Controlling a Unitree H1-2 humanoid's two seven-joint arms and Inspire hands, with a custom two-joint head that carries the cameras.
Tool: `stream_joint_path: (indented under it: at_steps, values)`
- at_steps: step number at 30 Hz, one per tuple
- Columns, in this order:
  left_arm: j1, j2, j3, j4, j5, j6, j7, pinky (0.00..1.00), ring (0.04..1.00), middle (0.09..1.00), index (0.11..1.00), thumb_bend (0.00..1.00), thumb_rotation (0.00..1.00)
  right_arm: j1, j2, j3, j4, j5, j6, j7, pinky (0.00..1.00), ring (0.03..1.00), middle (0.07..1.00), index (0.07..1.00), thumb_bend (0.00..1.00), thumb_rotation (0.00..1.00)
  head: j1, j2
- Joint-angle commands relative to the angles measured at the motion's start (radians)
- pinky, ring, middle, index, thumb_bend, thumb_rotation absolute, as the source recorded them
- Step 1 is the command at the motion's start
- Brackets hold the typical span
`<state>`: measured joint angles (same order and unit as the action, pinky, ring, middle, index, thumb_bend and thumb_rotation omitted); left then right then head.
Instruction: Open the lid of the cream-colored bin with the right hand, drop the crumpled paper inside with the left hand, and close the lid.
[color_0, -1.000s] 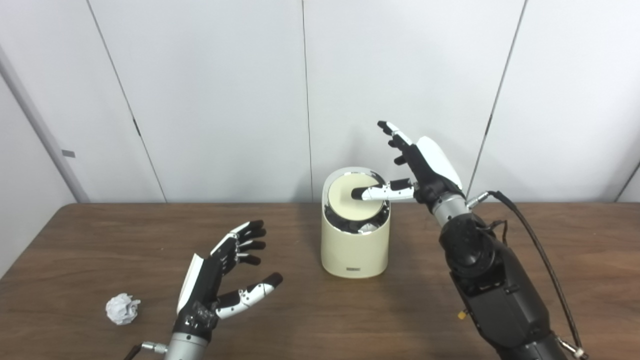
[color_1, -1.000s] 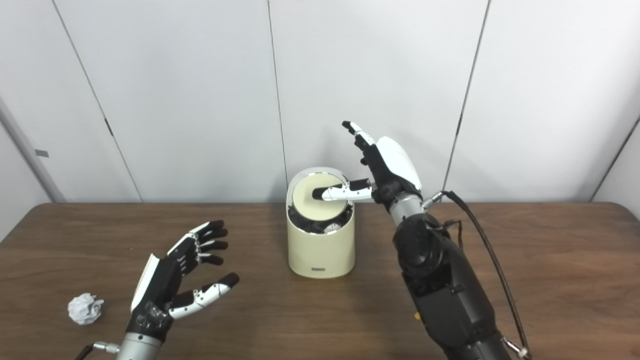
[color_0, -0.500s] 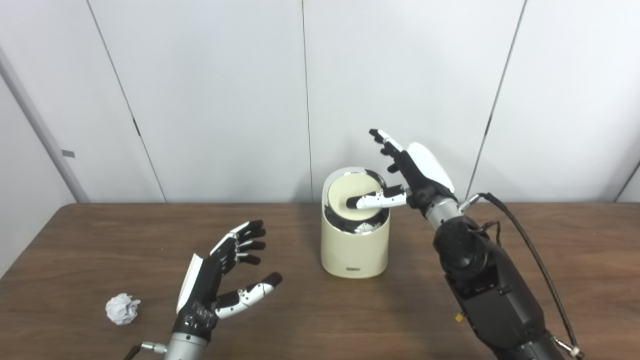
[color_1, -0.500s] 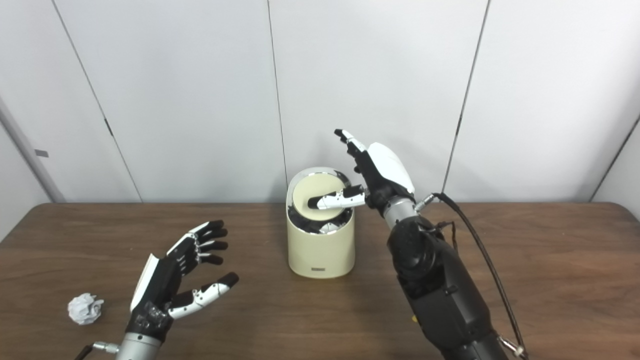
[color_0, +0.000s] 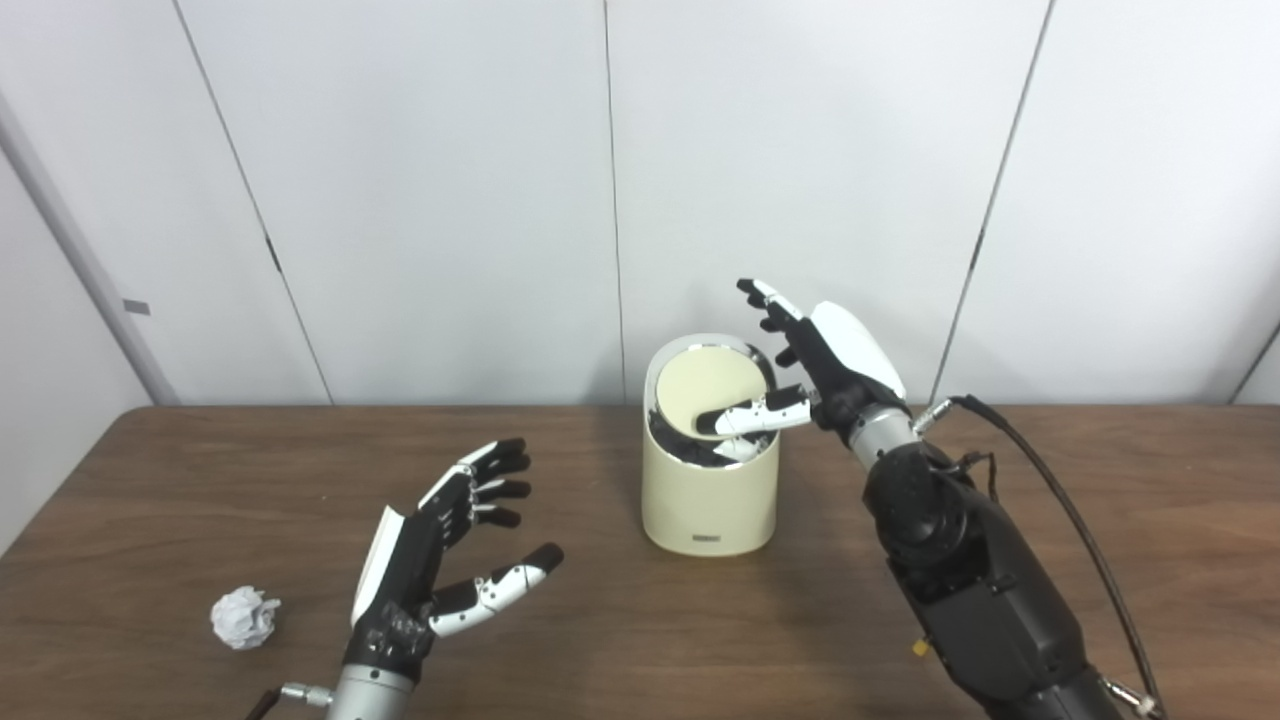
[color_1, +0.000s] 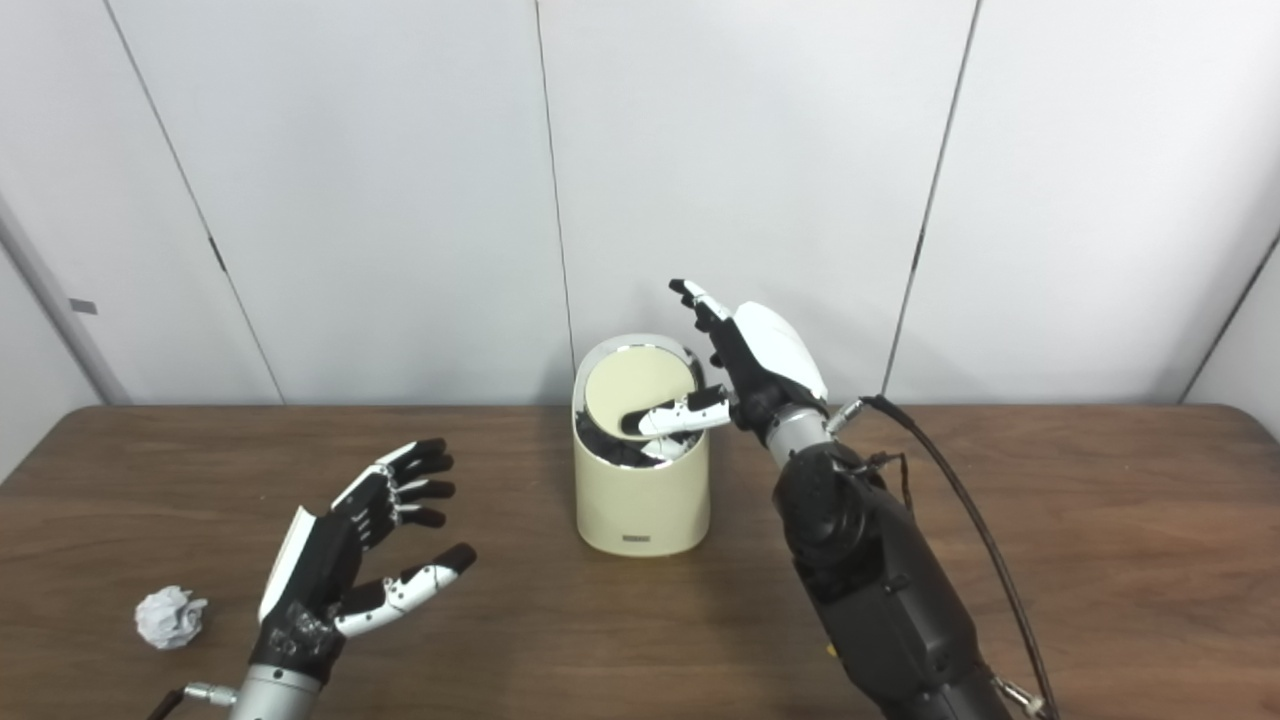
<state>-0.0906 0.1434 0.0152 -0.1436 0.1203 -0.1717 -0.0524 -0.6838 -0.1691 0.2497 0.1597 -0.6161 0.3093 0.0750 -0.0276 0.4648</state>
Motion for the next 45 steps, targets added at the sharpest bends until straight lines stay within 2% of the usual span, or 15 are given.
stream_joint_path:
  at_steps: [1, 7, 11, 15, 17, 22, 28, 31, 33, 36, 41, 45]
  values:
    - [-0.023, 0.012, 0.003, -0.040, 0.007, -0.018, 0.004, 0.66, 0.747, 0.815, 0.842, 0.65, 0.18, -0.051, -0.011, -0.005, -0.014, -0.007, -0.009, -0.012, 0.64, 0.842, 0.925, 0.936, 0.85, 0.30, 0.000, 0.000]
    - [-0.022, 0.011, 0.002, -0.043, 0.003, -0.015, 0.003, 0.65, 0.740, 0.812, 0.840, 0.66, 0.19, -0.050, -0.021, 0.004, 0.014, -0.019, -0.024, -0.020, 0.65, 0.840, 0.924, 0.927, 0.86, 0.26, -0.001, 0.008]
    - [-0.022, 0.009, 0.001, -0.047, 0.007, -0.013, 0.004, 0.65, 0.743, 0.811, 0.838, 0.66, 0.19, -0.048, -0.036, 0.033, 0.020, -0.057, -0.017, -0.023, 0.63, 0.826, 0.921, 0.916, 0.87, 0.23, -0.001, 0.008]
    - [-0.021, 0.009, 0.000, -0.049, 0.006, -0.014, 0.004, 0.65, 0.742, 0.811, 0.840, 0.66, 0.18, -0.050, -0.054, 0.074, 0.025, -0.106, 0.005, -0.024, 0.62, 0.820, 0.926, 0.892, 0.81, 0.06, 0.001, 0.011]
    - [-0.020, 0.009, 0.000, -0.054, 0.007, -0.008, 0.003, 0.65, 0.742, 0.812, 0.840, 0.66, 0.18, -0.050, -0.061, 0.089, 0.024, -0.124, 0.024, -0.015, 0.63, 0.827, 0.929, 0.886, 0.80, 0.01, 0.005, 0.014]
    - [-0.019, 0.010, 0.000, -0.057, 0.015, -0.004, 0.005, 0.64, 0.738, 0.812, 0.842, 0.66, 0.19, -0.051, -0.078, 0.127, 0.022, -0.190, 0.052, 0.004, 0.68, 0.838, 0.934, 0.881, 0.79, 0.00, 0.006, 0.016]
    - [-0.019, 0.012, 0.003, -0.056, 0.006, -0.007, 0.002, 0.64, 0.740, 0.813, 0.841, 0.65, 0.19, -0.049, -0.077, 0.129, 0.008, -0.206, 0.071, 0.018, 0.71, 0.849, 0.937, 0.878, 0.80, 0.00, 0.006, 0.016]
    - [-0.021, 0.013, 0.003, -0.057, 0.006, -0.002, 0.001, 0.65, 0.743, 0.814, 0.844, 0.66, 0.20, -0.045, -0.066, 0.109, -0.007, -0.183, 0.076, 0.024, 0.70, 0.852, 0.931, 0.875, 0.77, 0.10, 0.004, 0.016]
    - [-0.022, 0.013, 0.003, -0.054, 0.008, -0.004, 0.002, 0.65, 0.744, 0.813, 0.842, 0.66, 0.19, -0.040, -0.057, 0.087, -0.016, -0.148, 0.071, 0.027, 0.68, 0.859, 0.930, 0.875, 0.73, 0.23, 0.003, 0.015]
    - [-0.024, 0.013, 0.002, -0.051, 0.008, -0.005, 0.002, 0.65, 0.740, 0.812, 0.841, 0.66, 0.19, -0.035, -0.053, 0.072, -0.030, -0.132, 0.075, 0.037, 0.66, 0.851, 0.922, 0.874, 0.70, 0.34, 0.003, 0.015]
    - [-0.026, 0.013, 0.000, -0.054, 0.007, -0.002, 0.000, 0.64, 0.739, 0.812, 0.840, 0.66, 0.18, -0.025, -0.036, 0.020, -0.060, -0.063, 0.080, 0.036, 0.66, 0.836, 0.902, 0.877, 0.67, 0.40, 0.003, 0.015]
    - [-0.027, 0.013, -0.001, -0.057, 0.006, 0.005, -0.002, 0.64, 0.741, 0.815, 0.843, 0.66, 0.19, -0.005, -0.018, -0.058, -0.094, 0.049, 0.035, 0.019, 0.65, 0.810, 0.887, 0.872, 0.66, 0.43, 0.003, 0.016]
